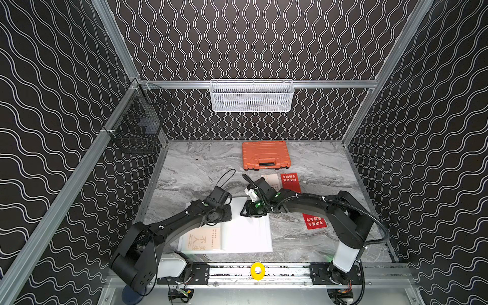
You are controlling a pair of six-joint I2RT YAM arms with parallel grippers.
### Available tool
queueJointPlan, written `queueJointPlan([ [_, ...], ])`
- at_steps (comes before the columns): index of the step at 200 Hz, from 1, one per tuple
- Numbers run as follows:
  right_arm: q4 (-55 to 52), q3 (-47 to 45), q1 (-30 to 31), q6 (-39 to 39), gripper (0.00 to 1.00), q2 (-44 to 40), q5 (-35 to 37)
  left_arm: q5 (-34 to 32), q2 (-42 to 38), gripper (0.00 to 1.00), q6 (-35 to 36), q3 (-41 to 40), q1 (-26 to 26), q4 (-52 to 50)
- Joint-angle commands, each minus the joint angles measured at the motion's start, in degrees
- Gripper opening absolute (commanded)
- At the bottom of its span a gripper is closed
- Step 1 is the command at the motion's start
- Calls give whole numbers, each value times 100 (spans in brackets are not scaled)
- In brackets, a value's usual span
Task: Place the photos into the photo albums
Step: Turn the page of the photo album at the center of the board.
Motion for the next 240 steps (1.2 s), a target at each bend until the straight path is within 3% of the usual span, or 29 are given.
queueJointPlan([
  [1,96,9,8,-89,22,-97,-132,48,-105,44,180,170,128,-281],
  [50,-44,448,224,-190,6,-142,-350,19,-706,44,622,816,848,-1013],
  [127,585,1854,550,253,9,816,-1304,209,-1292,45,1244,1693,2264,-1828],
  [168,395,2916,710,319,19,1675,-1464,401,-1348,45,1387,1851,2689,-1970],
  [205,373,3388,746,386,50,1945,-1522,511,-1370,46,1426,1903,2843,-2013],
  [240,438,3394,754,360,58,1842,-1537,561,-1343,46,1383,2000,2852,-1973],
])
